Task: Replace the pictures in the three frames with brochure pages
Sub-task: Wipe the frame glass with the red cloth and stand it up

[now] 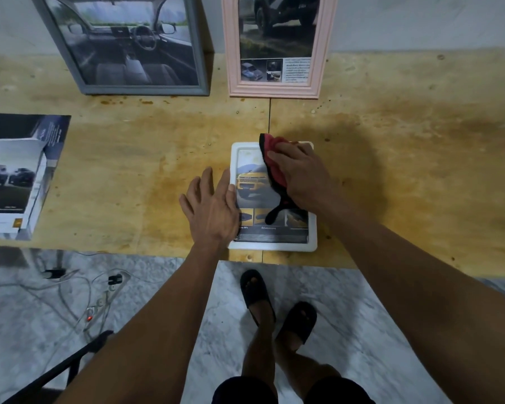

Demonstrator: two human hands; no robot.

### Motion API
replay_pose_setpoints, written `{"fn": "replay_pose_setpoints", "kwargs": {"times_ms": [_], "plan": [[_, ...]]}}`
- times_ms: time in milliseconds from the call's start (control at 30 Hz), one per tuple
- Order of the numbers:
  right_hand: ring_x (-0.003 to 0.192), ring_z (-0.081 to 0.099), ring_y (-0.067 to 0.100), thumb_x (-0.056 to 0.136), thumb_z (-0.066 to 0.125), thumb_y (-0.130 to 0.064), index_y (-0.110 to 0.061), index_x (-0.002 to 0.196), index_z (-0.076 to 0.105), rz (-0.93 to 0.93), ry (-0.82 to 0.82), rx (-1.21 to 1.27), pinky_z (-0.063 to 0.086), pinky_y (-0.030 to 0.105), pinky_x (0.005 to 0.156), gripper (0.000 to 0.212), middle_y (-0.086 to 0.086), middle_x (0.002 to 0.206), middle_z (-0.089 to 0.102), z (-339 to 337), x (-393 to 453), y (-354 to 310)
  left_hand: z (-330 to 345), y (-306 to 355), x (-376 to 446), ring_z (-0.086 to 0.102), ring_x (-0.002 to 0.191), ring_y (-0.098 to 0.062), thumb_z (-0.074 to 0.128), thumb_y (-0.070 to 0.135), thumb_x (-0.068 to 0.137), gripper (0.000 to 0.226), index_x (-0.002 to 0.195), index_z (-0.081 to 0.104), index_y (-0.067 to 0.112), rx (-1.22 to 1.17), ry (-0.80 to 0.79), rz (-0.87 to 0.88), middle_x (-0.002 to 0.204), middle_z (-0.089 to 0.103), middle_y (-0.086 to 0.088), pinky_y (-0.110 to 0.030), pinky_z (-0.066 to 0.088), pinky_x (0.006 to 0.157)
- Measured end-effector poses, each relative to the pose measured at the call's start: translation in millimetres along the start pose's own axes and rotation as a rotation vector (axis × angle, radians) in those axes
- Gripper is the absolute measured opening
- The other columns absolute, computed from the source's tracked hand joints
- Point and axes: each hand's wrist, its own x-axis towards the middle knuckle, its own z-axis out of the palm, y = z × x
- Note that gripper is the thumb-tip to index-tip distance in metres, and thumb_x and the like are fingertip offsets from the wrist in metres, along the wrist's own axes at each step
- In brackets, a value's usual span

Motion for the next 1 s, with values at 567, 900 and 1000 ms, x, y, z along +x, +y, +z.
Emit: {"fn": "replay_pose_setpoints", "kwargs": {"times_ms": [567,900,1000], "plan": [[0.101,0.048,0.027,0.082,0.048,-0.005,-0.018,0.095,0.07,-0.165,-0.258,0.216,0.044,0.035,0.081,0.028,-0.002,0.122,0.063,-5,-93,-22,-4,13,-5,0.016,0.143,-0.032,0.026,0.045,0.105,0.044,0.146,0.042,0.044,-0.055,0.019,-0.115,0.16,0.026,-0.003,-0.05,0.01,0.118],[0.071,0.048,0.018,0.089,0.046,-0.011,-0.015,0.082,0.061,-0.013,-0.442,0.1,0.036,0.029,0.057,0.017,-0.002,0.077,0.055,-34,-92,-26,-10,28,-5,0.02,0.139,-0.034,0.036,0.043,0.102,0.036,0.131,0.057,0.043,-0.107,0.015,-0.231,0.153,0.033,-0.006,-0.052,0.017,0.114],[0.073,0.049,0.018,0.09,0.047,-0.013,-0.02,0.079,0.056,0.05,-0.535,0.14,0.032,0.027,0.057,0.016,-0.007,0.074,0.047,-52,-90,-28,-14,30,-5,0.02,0.139,-0.035,0.038,0.043,0.102,0.034,0.128,0.06,0.042,-0.12,0.006,-0.244,0.152,0.034,-0.007,-0.053,0.019,0.114]]}}
